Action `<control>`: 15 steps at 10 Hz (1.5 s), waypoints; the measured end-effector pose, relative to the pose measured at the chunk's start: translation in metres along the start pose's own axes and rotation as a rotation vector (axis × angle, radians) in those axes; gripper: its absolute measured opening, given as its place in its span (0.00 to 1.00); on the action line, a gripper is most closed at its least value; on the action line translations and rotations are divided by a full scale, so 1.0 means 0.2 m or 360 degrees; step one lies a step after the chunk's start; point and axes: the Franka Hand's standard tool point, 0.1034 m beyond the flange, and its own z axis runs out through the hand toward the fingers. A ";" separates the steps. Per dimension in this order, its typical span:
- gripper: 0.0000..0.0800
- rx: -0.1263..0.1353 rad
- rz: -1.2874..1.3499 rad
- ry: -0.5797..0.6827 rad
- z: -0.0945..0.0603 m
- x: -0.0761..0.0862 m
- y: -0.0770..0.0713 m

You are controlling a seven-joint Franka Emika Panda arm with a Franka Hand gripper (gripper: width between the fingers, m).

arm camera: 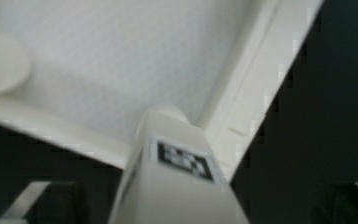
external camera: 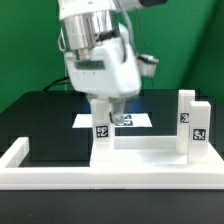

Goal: Assemble desk

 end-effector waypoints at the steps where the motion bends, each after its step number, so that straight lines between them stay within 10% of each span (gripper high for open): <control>1: 0.81 -0.0001 -0.0084 0.0003 0.01 0.00 0.00; 4: 0.81 -0.0020 -0.0509 0.0002 0.02 0.00 0.01; 6: 0.81 -0.0109 -0.0972 -0.0051 0.06 -0.03 0.00; 8: 0.48 -0.0106 -0.0843 -0.0034 0.06 -0.01 0.02; 10: 0.38 -0.0119 -0.0620 -0.0025 0.06 0.01 0.04; 15: 0.37 -0.0144 0.0504 -0.0007 0.05 0.02 0.01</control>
Offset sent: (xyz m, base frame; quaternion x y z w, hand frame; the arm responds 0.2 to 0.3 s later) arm 0.0000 0.0000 0.0000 0.0000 0.0000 -0.1938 0.9810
